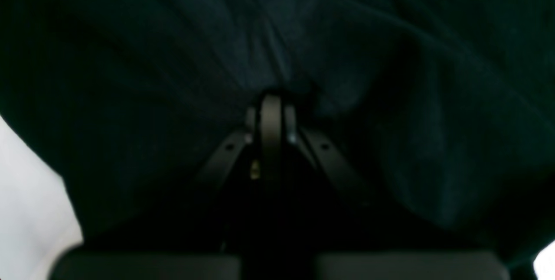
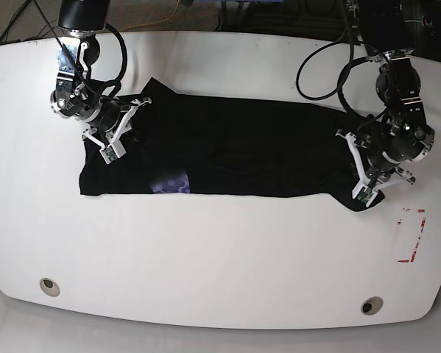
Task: Layout the t-shirt on the table in an organized manner, then fold the t-shirt properly
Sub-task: 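Fold the grasped shirt end with the left gripper toward the right gripper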
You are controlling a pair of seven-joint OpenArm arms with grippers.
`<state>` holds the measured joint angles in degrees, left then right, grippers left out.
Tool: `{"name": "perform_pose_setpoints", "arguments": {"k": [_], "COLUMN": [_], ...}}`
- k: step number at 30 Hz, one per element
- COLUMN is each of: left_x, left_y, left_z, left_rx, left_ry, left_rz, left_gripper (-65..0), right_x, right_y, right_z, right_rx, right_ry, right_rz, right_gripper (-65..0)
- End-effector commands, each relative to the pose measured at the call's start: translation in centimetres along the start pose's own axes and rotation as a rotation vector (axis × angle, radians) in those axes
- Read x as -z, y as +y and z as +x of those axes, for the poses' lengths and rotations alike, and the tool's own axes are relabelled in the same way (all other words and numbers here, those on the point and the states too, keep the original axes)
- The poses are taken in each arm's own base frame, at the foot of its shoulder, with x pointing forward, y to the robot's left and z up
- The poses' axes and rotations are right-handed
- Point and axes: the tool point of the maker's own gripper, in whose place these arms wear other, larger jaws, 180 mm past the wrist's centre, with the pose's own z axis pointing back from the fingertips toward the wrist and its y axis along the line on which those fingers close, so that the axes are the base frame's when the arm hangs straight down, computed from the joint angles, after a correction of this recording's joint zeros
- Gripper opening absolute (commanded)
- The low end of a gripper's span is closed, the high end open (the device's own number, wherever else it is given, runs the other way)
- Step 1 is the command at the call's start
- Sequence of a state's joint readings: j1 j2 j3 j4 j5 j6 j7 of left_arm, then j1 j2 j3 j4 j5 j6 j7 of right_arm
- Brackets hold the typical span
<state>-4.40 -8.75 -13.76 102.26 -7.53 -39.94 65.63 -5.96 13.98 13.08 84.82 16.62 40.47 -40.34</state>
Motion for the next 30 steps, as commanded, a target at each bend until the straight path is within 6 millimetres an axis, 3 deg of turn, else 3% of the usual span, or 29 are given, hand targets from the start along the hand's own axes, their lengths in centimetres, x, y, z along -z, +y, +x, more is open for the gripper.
{"name": "perform_pose_setpoints", "arguments": {"k": [1,4,9,19,24,30], "left_x": [-0.3,0.0,0.7,0.8,0.7,0.8], "left_y": [-0.5,-1.9,-6.1,-12.8,-15.9,-17.1], "left_z": [2.9,4.6,7.1,10.3,10.6,9.9], "left_rx": [0.008,0.009,0.041,0.062,0.067,0.08], "left_ry": [-0.07,-0.099,-0.14,-0.205,-0.214,-0.199], "left_rz": [-0.01,-0.041,-0.128,-0.271,-0.336,-0.362], "left_gripper": [-62.5,-62.5,-62.5,-62.5,-62.5,-62.5], "right_x": [-0.1,0.0,0.0,0.0,0.0,0.0], "right_y": [-0.5,-0.4,-0.4,-0.5,-0.5,-0.5], "right_z": [-1.7,-1.7,-1.7,-1.5,-1.4,-1.3], "right_rx": [-0.02,-0.018,-0.018,-0.02,-0.02,-0.02], "right_ry": [0.087,0.087,0.087,0.083,0.082,0.08], "right_rz": [-0.028,-0.027,-0.027,-0.028,-0.028,-0.028], "right_gripper": [-65.0,-65.0,-65.0,-65.0,-65.0,-65.0]}}
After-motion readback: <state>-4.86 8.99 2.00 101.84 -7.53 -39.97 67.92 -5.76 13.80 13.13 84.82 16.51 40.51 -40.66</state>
